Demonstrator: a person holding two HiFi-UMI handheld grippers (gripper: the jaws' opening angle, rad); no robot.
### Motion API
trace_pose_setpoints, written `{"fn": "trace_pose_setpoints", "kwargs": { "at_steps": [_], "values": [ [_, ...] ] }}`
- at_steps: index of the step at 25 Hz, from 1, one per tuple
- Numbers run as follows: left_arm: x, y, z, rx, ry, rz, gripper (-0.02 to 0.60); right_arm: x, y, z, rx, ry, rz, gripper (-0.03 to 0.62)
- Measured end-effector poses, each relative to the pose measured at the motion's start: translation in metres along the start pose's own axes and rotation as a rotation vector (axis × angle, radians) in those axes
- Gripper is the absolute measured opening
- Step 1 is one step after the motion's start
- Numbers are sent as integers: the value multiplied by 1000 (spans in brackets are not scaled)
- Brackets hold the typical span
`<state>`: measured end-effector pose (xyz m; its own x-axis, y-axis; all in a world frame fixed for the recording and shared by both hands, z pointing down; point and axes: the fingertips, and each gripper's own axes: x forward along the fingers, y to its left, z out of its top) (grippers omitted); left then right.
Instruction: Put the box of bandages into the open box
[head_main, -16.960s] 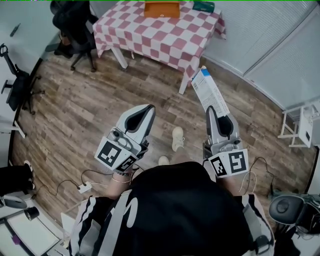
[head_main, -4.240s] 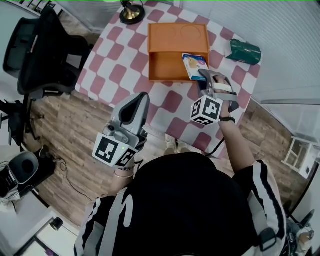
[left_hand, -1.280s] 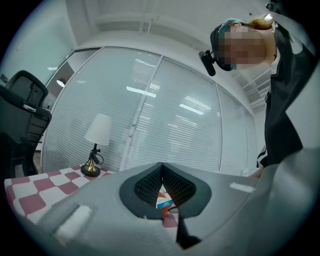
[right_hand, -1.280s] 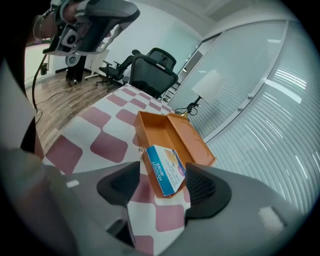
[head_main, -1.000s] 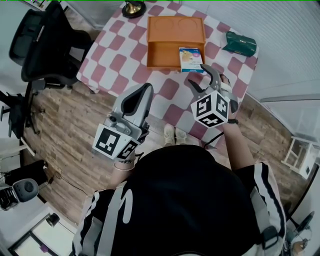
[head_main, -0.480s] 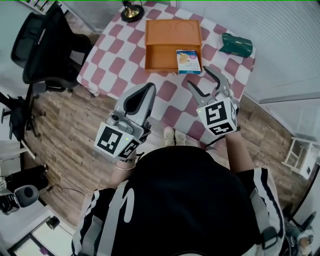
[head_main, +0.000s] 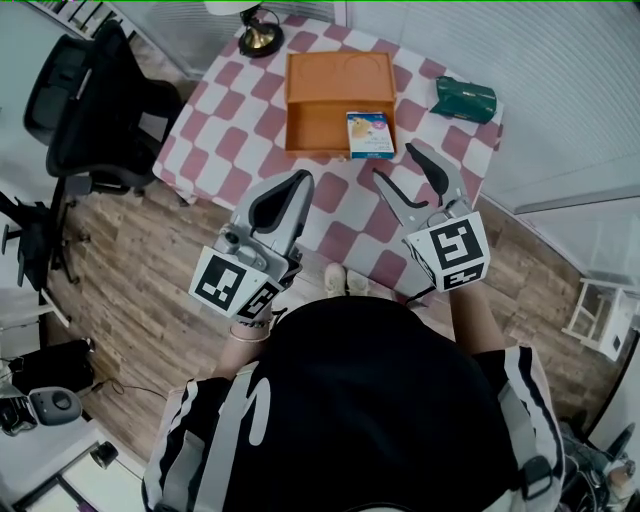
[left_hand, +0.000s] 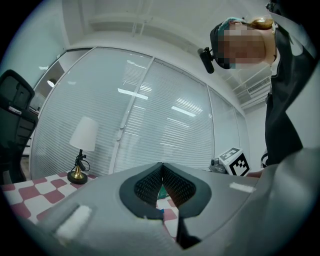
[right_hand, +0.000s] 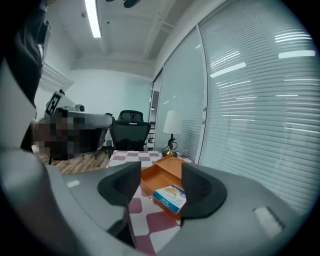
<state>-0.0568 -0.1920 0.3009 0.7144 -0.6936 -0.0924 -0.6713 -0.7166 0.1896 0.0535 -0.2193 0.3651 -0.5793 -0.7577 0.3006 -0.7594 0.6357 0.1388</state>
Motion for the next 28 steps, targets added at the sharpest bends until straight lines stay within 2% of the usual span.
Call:
{"fn": "trace_pose_setpoints", "kwargs": {
  "at_steps": [5, 9, 18, 23, 28],
  "values": [
    [6, -4, 2, 1, -4, -16, 0, -10, -2, 12, 42, -48, -4, 241],
    [11, -7, 4, 7, -4, -33, 0, -17, -3, 18, 23, -60, -31, 226],
    [21, -14, 5, 9, -3, -62, 0, -30, -9, 30, 59, -113, -49, 168],
    [23, -18, 4, 9, -3, -68, 0, -35, -9, 33, 159, -157, -15, 135],
    [23, -20, 2, 7, -2, -68, 0, -38, -6, 32, 155, -159, -11, 119]
  ]
}}
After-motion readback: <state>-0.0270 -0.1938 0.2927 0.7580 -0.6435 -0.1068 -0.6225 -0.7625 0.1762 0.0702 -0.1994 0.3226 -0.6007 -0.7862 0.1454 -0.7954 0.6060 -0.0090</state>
